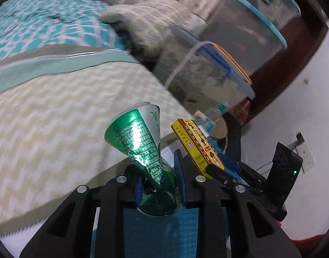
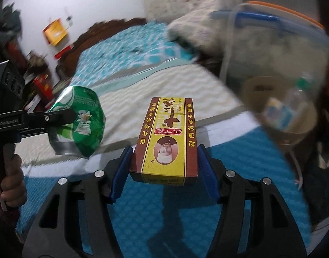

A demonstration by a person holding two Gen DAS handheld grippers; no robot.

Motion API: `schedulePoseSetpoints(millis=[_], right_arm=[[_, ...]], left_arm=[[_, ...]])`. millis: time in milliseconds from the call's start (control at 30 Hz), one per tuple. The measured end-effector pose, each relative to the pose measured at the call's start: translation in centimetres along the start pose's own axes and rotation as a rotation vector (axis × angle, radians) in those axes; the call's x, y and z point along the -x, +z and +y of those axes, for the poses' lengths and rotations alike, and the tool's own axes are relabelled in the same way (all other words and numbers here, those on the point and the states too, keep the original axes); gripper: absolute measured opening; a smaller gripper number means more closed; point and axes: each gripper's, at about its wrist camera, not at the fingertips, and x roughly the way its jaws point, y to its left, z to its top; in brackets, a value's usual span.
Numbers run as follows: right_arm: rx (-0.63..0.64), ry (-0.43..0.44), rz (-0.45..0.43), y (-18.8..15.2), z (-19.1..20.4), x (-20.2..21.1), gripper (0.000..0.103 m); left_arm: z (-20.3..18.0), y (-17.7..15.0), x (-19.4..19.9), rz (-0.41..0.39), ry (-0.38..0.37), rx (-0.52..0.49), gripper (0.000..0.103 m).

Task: Collect trash

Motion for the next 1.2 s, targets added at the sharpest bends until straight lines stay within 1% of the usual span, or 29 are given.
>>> schedulePoseSetpoints(millis=[100,233,367,467,567,733,767,800,833,867,900,933,967,1033,1100,1200], right_arm=[[-0.083,-0.042,-0.032,1.1,-4.6,0.8,0.062],[-0.216,-0.073,-0.048,2.6,-11.4,1.2,0.062],[-0.255,-0.11,-0.064,3.8,-15.9,1.2,0.062],[-0.265,-0.125,-0.069,4.8,-18.6,0.8,0.062],[-0.258,-0.141,-0.077,5.6,-20.0,0.2,0.062],[-0.193,-0.178,-0.09,7.0,-20.9,-1.0,0.062],[-0.18,-0.18,-0.089,7.2,-20.9,-1.4,0.062],[-0.167,-0.18,-0.084,7.3,-20.8,-1.7,0.062],[-0.157,-0.177,-0.073,7.4,-20.7,-2.2,0.063],[-0.156,-0.16,-0.052,7.4,-20.9,-2.8,0.063],[-0.166,-0.138,-0.035,7.2,-21.2,-3.3,0.065],[-0.174,-0.127,-0.033,7.1,-21.4,-3.4,0.069],[-0.184,-0.129,-0.045,6.9,-21.5,-3.3,0.07],[-0.195,-0.133,-0.069,6.5,-21.7,-2.8,0.07],[-0.223,-0.118,-0.092,6.1,-22.0,-2.1,0.07],[-0.255,-0.11,-0.102,5.8,-22.6,-1.5,0.068]], left_arm=[[-3.6,2.4,-3.9,0.045,-0.031,-0.061,0.024],[-8.5,5.5,-9.5,0.102,-0.047,-0.144,0.024],[-12.8,8.5,-15.0,0.145,-0.068,-0.189,0.024],[-14.6,9.9,-18.1,0.171,-0.062,-0.211,0.024],[-16.0,11.2,-21.7,0.204,-0.028,-0.235,0.024],[-16.1,11.8,-26.0,0.247,0.011,-0.217,0.024],[-16.0,11.8,-26.9,0.254,0.019,-0.203,0.031],[-15.8,11.8,-27.5,0.265,0.025,-0.191,0.042],[-15.7,11.8,-28.4,0.273,0.04,-0.178,0.071],[-15.5,11.7,-28.9,0.268,0.063,-0.17,0.078],[-15.6,11.5,-29.3,0.266,0.082,-0.17,0.078],[-15.5,11.4,-29.6,0.277,0.081,-0.172,0.078],[-15.5,11.2,-29.7,0.285,0.078,-0.172,0.078],[-15.5,11.0,-29.1,0.269,0.081,-0.182,0.078],[-15.6,10.8,-28.4,0.248,0.092,-0.2,0.078],[-15.2,10.6,-26.9,0.222,0.087,-0.191,0.078]])
